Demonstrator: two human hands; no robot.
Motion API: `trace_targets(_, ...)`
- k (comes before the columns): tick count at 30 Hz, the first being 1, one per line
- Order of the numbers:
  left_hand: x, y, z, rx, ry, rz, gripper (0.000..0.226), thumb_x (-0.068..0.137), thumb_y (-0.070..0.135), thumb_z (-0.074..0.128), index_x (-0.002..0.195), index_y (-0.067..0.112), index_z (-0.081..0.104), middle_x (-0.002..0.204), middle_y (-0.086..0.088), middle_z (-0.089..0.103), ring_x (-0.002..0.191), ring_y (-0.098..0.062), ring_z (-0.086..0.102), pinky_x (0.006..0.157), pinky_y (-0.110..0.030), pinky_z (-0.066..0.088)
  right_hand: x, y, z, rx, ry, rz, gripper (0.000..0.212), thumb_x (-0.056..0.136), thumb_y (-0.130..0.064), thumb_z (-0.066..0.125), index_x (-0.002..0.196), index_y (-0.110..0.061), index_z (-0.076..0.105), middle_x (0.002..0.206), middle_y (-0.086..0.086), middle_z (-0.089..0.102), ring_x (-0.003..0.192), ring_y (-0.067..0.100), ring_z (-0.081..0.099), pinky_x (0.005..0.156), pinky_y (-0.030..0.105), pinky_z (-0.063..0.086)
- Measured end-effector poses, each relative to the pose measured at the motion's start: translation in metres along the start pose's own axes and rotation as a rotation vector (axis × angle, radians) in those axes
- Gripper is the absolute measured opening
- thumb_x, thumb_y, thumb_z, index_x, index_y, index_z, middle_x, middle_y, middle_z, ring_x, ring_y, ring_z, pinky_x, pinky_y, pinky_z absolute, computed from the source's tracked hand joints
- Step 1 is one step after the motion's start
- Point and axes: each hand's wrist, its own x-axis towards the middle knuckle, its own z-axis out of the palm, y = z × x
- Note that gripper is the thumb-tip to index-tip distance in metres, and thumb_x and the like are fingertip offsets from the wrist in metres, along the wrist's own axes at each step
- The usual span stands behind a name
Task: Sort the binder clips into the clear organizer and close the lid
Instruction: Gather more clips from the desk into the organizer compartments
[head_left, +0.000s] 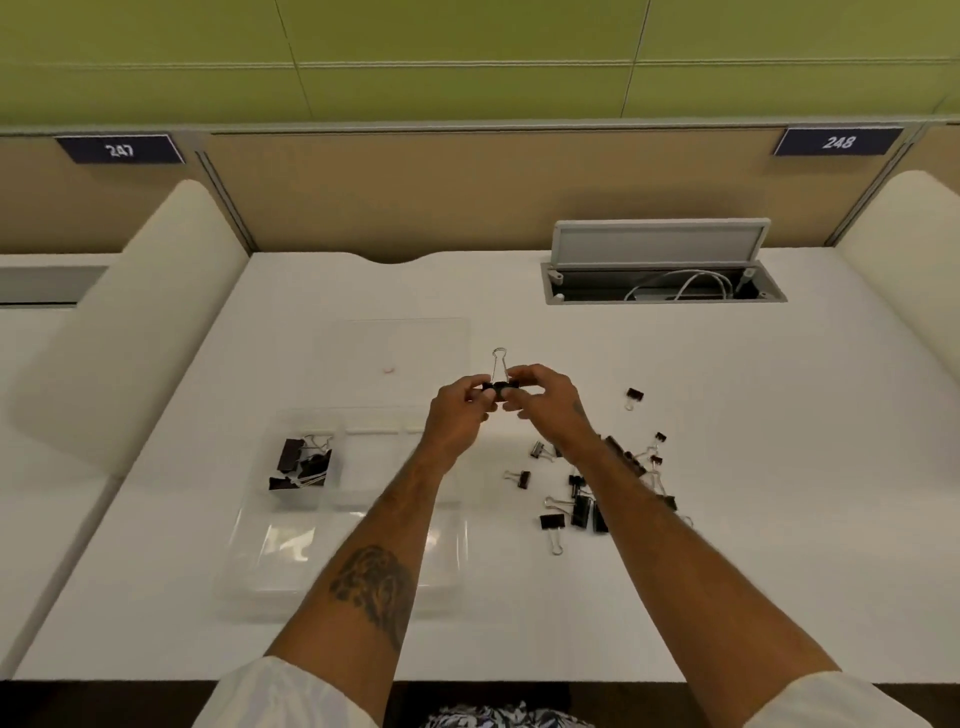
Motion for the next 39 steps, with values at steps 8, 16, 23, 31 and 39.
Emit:
trace_targets(8,-0.028,-0.033,-0.135,0.018,0.065,0.005,0.027,0.094,0.014,0.058,0.120,0.018,0.062,0.102,-0.005,0.071,0.094,-0.019,0.069,0.092,-0.039,0.055,-0.015,-0.033,0.128,0.220,-0.121,0.186,0.020,0.093,-0.021,0.060,0.107,-0.006,0.067,0.097,0.011,0.075,0.084,0.022,0.074,0.078,0.033,0.059)
trace_targets(16,-0.054,-0.088,-0.226,0.481,0.163,0.079,0.070,0.085,0.035,0.071,0.145,0.021,0.038,0.139,-0.004,0.047,0.128,-0.020,0.044,0.106,-0.036,0.041,-0.025,-0.042,0.209,0.130,-0.111,0.232,0.018,0.093,-0.017,0.061,0.102,-0.004,0.068,0.094,0.013,0.073,0.081,0.023,0.073,0.076,0.033,0.060)
trace_targets(23,-0.076,-0.138,-0.252,0.973,0.074,0.127,0.089,0.090,0.060,0.048,0.154,0.014,0.008,0.162,-0.011,0.007,0.149,-0.027,0.007,0.118,-0.042,0.019,-0.032,-0.035,0.242,-0.026,-0.089,0.264,0.018,0.089,-0.019,0.065,0.093,-0.004,0.072,0.087,0.013,0.074,0.070,0.015,0.070,0.070,0.029,0.059)
trace_targets(31,-0.081,-0.163,-0.249,1.139,0.049,0.136,0.088,0.094,0.062,0.036,0.153,0.011,-0.004,0.159,-0.002,-0.018,0.149,-0.023,-0.009,0.120,-0.047,0.010,-0.040,-0.029,0.265,-0.145,-0.082,0.254,0.018,0.091,-0.023,0.066,0.095,-0.007,0.074,0.083,0.009,0.074,0.079,0.022,0.073,0.081,0.037,0.060)
trace_targets(39,-0.079,-0.168,-0.249,1.134,0.054,0.124,0.089,0.092,0.063,0.039,0.154,0.011,0.000,0.160,-0.002,-0.013,0.150,-0.023,-0.005,0.119,-0.048,0.012,-0.039,-0.037,0.266,-0.553,-0.053,0.144,0.048,0.094,-0.051,0.051,0.121,-0.013,0.062,0.119,0.008,0.065,0.105,0.024,0.064,0.093,0.038,0.051)
